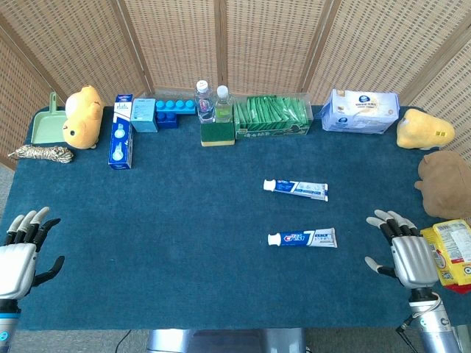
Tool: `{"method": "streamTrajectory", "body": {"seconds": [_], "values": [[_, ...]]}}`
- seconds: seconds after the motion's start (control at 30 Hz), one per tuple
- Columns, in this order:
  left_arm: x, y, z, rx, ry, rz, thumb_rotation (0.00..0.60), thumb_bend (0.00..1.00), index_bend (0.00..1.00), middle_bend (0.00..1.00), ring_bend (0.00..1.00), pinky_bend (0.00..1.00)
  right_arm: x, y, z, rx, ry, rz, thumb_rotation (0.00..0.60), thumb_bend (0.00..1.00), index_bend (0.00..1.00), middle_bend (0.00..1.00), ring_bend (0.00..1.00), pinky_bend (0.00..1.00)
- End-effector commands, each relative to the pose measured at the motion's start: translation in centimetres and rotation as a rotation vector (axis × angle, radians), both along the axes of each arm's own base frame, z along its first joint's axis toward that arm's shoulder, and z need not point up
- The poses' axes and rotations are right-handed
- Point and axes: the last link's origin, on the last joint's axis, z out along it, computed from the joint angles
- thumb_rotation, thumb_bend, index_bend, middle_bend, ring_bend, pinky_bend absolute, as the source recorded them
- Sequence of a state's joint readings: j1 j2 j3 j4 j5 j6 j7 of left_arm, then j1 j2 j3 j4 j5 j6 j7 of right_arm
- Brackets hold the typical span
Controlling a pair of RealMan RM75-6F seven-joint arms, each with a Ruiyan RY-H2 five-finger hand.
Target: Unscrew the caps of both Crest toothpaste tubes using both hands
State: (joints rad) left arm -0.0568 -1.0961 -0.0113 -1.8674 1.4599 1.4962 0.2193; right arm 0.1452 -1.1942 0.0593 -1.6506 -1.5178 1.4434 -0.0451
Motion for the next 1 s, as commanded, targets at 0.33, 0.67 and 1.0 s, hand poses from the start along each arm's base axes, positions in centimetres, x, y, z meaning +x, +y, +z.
{"method": "streamTrajectory", "body": {"seconds": [0.33,0.67,1.0], "values": [[0.2,-0.8,1.0,0.029,0.009,-0.008,0.6,0.29,0.17,0.05,0.01,0.03,-0.1,0.0,0.3,-0.005,-0.004,-0.008,0.6,0.17,0.23,0.21,0.14,0.2],[0.1,-1.0,1.5,0.047,0.005,-0.005,0.6,0.29,0.18,0.05,0.02,0.03,0.6,-0.5,0.2,0.008,0.002,0.019,0.6,0.17,0.2,0.2,0.14,0.2],[1.3,1.3,0.9,0.024,0.01,-0.073,0.6,0.29,0.19,0.05,0.02,0.03,2.3,-2.4,-1.2,0.092,0.027,0.043,0.6,0.2,0.19,0.19,0.14,0.21]]}}
